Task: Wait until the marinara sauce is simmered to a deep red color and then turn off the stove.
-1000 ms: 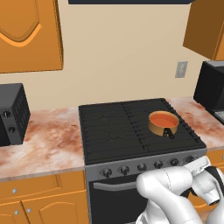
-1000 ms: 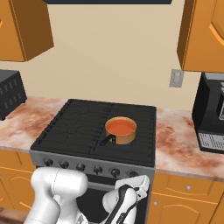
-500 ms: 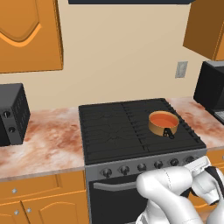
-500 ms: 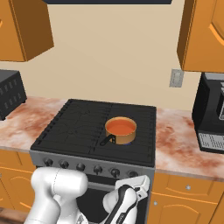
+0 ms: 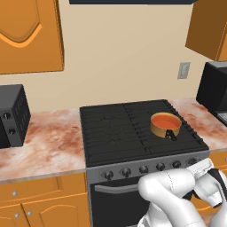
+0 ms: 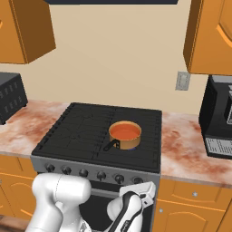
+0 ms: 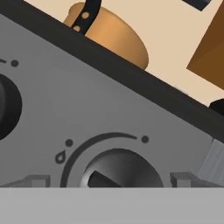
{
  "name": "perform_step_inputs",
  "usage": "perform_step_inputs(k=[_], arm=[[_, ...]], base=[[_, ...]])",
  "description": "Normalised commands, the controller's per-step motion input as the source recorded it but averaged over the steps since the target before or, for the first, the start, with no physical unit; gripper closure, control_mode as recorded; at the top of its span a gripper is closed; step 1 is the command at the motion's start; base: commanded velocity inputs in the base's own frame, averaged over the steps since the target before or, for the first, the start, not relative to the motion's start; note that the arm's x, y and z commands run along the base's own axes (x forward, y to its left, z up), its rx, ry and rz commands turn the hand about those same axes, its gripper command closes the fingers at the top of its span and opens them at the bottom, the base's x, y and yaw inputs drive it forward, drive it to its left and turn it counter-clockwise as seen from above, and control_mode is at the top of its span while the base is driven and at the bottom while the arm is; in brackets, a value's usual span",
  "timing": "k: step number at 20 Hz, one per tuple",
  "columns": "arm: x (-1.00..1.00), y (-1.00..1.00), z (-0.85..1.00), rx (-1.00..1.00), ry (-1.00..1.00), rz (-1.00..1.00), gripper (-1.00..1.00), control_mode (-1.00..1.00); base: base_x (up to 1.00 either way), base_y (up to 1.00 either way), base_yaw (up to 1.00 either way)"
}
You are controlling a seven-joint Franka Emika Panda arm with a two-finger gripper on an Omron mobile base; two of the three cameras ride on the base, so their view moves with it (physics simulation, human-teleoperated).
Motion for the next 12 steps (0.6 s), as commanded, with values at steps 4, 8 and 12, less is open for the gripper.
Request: perform_step_inputs(k=[4,8,12], arm=[[0.13,0.0,-0.06,0.0,0.0,0.0,1.0,-1.0],[0.13,0.0,-0.07,0.0,0.0,0.0,1.0,-1.0],[0.07,0.0,-0.01,0.0,0.0,0.0,1.0,-1.0]], base=[[0.0,0.0,0.0],[0.0,0.0,0.0],[0.0,0.0,0.0]])
